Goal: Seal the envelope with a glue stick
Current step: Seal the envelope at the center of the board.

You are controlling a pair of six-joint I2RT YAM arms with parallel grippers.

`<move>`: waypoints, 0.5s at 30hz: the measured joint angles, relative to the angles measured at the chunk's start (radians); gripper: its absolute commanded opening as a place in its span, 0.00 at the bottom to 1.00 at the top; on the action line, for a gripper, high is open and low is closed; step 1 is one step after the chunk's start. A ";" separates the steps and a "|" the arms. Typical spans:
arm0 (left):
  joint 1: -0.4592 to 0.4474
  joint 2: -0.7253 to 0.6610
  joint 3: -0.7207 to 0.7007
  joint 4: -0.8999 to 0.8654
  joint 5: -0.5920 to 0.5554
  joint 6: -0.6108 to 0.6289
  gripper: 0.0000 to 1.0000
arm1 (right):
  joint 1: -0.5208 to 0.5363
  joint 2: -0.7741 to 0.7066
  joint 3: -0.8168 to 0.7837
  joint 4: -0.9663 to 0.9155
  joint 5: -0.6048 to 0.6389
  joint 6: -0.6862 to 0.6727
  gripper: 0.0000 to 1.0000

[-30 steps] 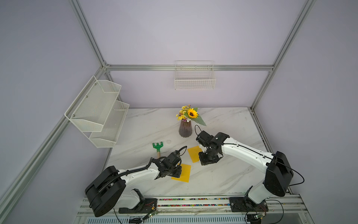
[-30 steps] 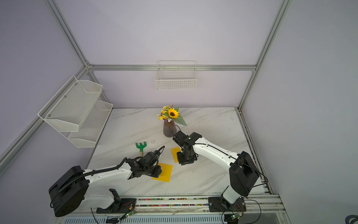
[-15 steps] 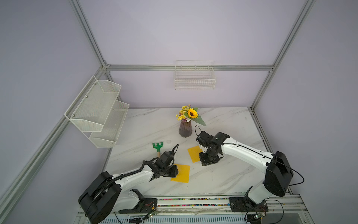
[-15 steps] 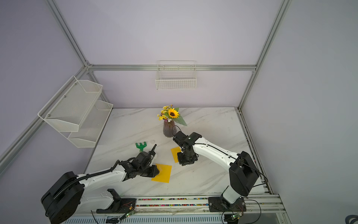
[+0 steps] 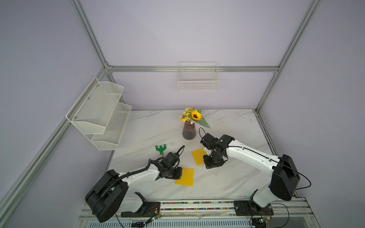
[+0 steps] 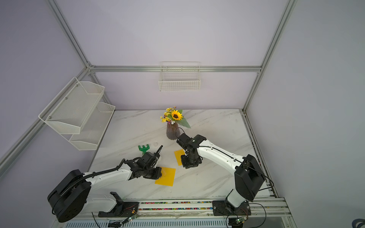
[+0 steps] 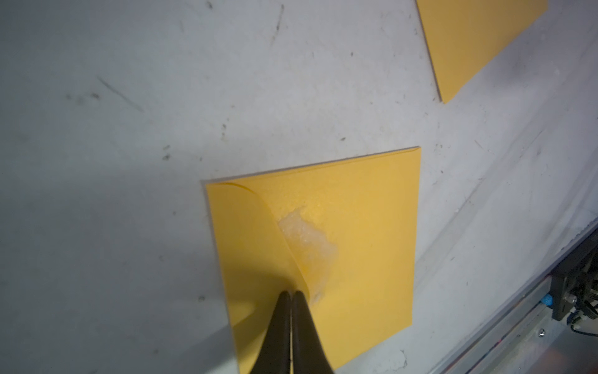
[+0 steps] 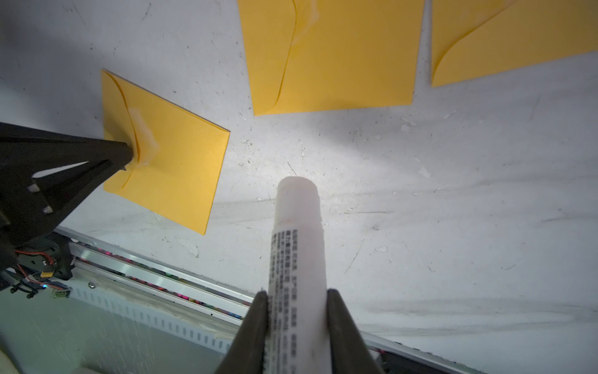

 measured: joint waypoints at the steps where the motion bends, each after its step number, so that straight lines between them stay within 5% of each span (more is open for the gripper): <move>1: -0.004 0.005 0.006 -0.009 -0.006 0.000 0.07 | 0.000 -0.004 0.000 0.000 0.000 0.000 0.00; 15: -0.152 0.159 0.161 -0.145 -0.183 -0.039 0.08 | 0.000 -0.047 -0.029 0.001 -0.001 -0.037 0.00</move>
